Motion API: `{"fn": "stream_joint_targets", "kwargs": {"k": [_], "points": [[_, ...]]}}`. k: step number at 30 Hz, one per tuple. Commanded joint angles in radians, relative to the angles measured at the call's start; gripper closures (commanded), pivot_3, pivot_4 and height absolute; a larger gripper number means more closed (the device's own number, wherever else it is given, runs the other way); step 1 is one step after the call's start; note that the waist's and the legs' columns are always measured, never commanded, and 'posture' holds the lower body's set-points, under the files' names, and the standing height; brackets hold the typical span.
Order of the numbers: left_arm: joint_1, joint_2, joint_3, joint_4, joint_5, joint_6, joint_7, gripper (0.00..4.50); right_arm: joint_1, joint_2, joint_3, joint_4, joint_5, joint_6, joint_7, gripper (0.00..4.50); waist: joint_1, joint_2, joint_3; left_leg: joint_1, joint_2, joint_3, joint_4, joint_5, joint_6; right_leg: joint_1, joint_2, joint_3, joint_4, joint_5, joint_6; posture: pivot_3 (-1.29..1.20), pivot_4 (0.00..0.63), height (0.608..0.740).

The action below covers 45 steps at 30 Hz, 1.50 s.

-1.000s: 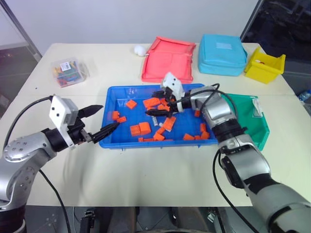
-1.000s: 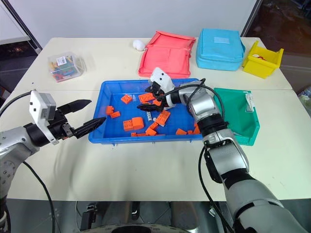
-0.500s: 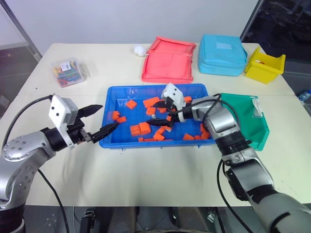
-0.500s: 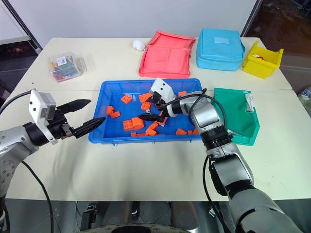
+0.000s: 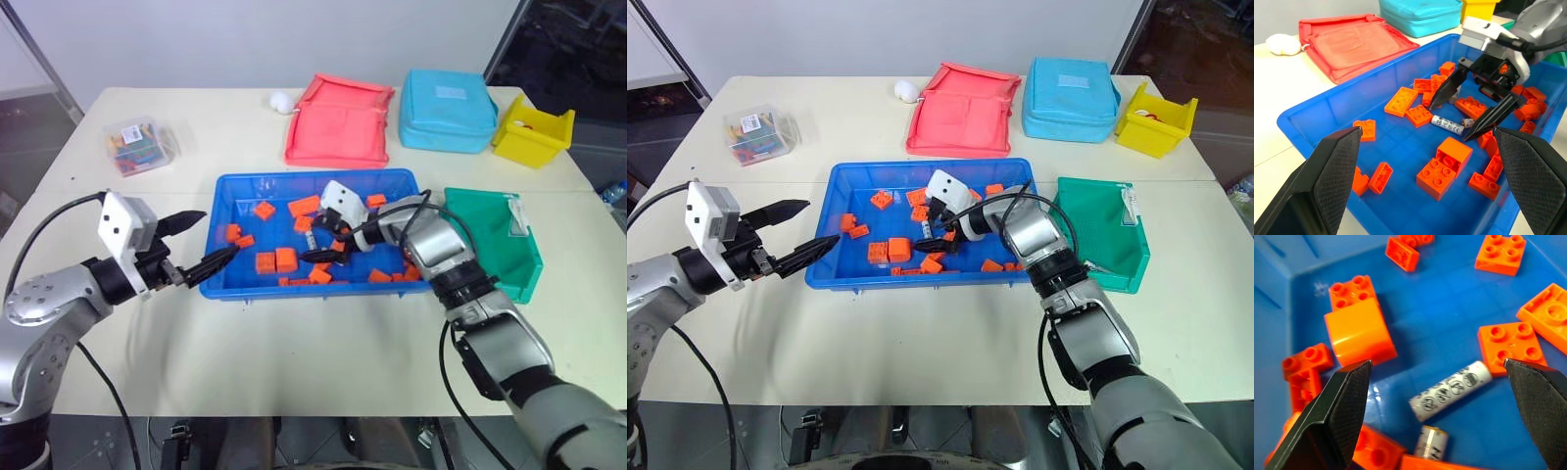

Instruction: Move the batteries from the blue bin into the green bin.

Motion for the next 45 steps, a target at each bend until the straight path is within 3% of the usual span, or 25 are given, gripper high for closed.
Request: {"fn": "stream_joint_targets", "kwargs": {"k": [1, 14, 17, 24, 34, 36, 39, 42, 45], "points": [[0.004, -0.008, 0.02, -0.039, 0.0, -0.023, 0.009, 0.0, -0.049, 0.001, 0.008, 0.049, -0.02, -0.034, 0.006, 0.07, 0.0, 0.0, 0.0, 0.0, 0.0, 0.0, 0.0, 0.0, 0.0, 0.0, 0.0, 0.0, 0.0, 0.0, 0.0, 0.0, 0.15, 0.74], [0.01, -0.028, 0.01, -0.029, 0.023, -0.051, 0.01, 0.0, -0.055, 0.007, 0.028, 0.076, -0.039, -0.007, 0.04, 0.07, 0.0, 0.0, 0.0, 0.0, 0.0, 0.0, 0.0, 0.0, 0.0, 0.0, 0.0, 0.0, 0.0, 0.0, 0.0, 0.0, 0.15, 0.74], [0.01, -0.033, 0.006, -0.025, 0.029, -0.057, 0.007, 0.0, -0.054, 0.02, 0.03, 0.077, -0.041, -0.001, 0.034, 0.91, 0.0, 0.0, 0.0, 0.0, 0.0, 0.0, 0.0, 0.0, 0.0, 0.0, 0.0, 0.0, 0.0, 0.0, 0.0, 0.0, 0.15, 0.74], [0.017, -0.037, 0.011, -0.025, 0.037, -0.064, 0.004, 0.0, -0.056, 0.041, 0.033, 0.087, -0.05, 0.001, 0.022, 4.44, 0.0, 0.0, 0.0, 0.0, 0.0, 0.0, 0.0, 0.0, 0.0, 0.0, 0.0, 0.0, 0.0, 0.0, 0.0, 0.0, 0.15, 0.74], [0.031, -0.036, 0.017, -0.019, 0.044, -0.075, -0.002, 0.0, -0.077, 0.031, 0.002, 0.082, -0.04, 0.0, 0.003, 4.44, 0.0, 0.0, 0.0, 0.0, 0.0, 0.0, 0.0, 0.0, 0.0, 0.0, 0.0, 0.0, 0.0, 0.0, 0.0, 0.0, 0.15, 0.74], [0.034, -0.034, 0.019, -0.015, 0.045, -0.079, -0.006, 0.0, -0.087, 0.036, -0.017, 0.064, -0.029, 0.008, -0.015, 3.92, 0.0, 0.0, 0.0, 0.0, 0.0, 0.0, 0.0, 0.0, 0.0, 0.0, 0.0, 0.0, 0.0, 0.0, 0.0, 0.0, 0.15, 0.74], [0.037, -0.026, 0.027, -0.009, 0.045, -0.081, -0.013, 0.0, -0.111, 0.064, -0.042, 0.017, -0.008, 0.039, -0.045, 2.77, -0.001, 0.0, 0.0, 0.0, 0.0, 0.0, 0.0, 0.0, 0.0, 0.0, 0.0, 0.0, 0.0, 0.0, 0.0, 0.0, 0.15, 0.74], [0.051, 0.012, 0.06, 0.01, 0.047, -0.067, -0.037, 0.0, -0.123, 0.099, -0.057, -0.053, 0.02, 0.089, -0.057, 1.19, -0.006, 0.0, 0.0, 0.0, 0.0, 0.0, 0.0, 0.0, 0.0, -0.001, 0.0, 0.0, 0.0, 0.0, 0.0, 0.0, 0.15, 0.74], [0.076, 0.054, 0.087, 0.027, 0.06, -0.066, -0.069, 0.0, -0.116, 0.125, -0.059, -0.106, 0.044, 0.132, -0.063, 1.19, -0.006, 0.0, 0.0, 0.0, 0.001, -0.001, -0.001, 0.0, 0.0, -0.001, 0.002, 0.0, 0.0, 0.0, 0.0, 0.0, 0.15, 0.74]]}}
